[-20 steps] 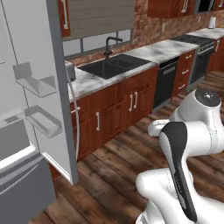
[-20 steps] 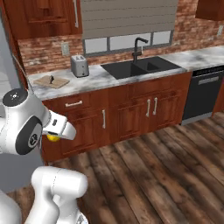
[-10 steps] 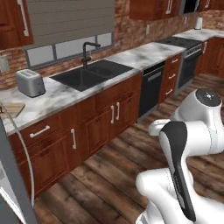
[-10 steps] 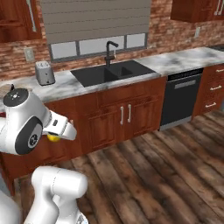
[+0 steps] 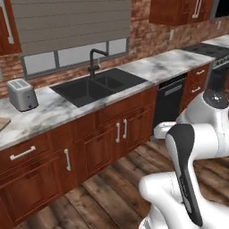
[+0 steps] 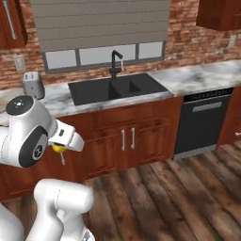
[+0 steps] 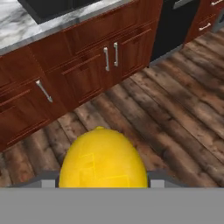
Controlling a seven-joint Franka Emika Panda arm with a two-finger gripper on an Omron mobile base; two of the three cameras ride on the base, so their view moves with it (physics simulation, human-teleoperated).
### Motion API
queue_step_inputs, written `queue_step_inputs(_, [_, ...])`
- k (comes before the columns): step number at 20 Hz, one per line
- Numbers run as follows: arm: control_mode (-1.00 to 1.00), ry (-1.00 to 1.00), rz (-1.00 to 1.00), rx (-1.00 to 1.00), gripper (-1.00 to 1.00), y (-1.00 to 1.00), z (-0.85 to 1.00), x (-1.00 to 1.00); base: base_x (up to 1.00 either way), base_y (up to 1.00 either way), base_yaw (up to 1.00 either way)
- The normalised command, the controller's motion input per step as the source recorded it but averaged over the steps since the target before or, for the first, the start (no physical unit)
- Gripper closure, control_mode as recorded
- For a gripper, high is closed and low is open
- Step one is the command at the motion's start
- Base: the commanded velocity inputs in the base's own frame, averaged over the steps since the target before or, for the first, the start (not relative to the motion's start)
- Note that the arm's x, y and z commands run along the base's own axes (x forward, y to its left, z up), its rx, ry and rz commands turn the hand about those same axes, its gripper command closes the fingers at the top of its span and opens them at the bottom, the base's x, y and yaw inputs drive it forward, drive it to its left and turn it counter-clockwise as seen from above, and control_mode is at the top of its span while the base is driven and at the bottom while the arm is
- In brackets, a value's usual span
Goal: Retrieve a lemon from the fridge and place it on the cutting board with the fish.
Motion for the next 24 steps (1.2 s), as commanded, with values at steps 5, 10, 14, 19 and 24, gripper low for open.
queue_step_inputs(5, [1.00,0.00,0.00,0.00,1.00,0.00,0.00,0.00,0.99,-0.16,0.42])
queue_step_inputs(10, [1.00,0.00,0.00,0.00,1.00,0.00,0.00,0.00,0.52,0.01,0.39])
queue_step_inputs(14, [1.00,0.00,0.00,0.00,1.00,0.00,0.00,0.00,0.35,0.05,0.43])
queue_step_inputs(19, [1.00,0.00,0.00,0.00,1.00,0.00,0.00,0.00,0.50,0.00,0.56])
queue_step_inputs(24, [1.00,0.00,0.00,0.00,1.00,0.00,0.00,0.00,0.64,0.00,0.59])
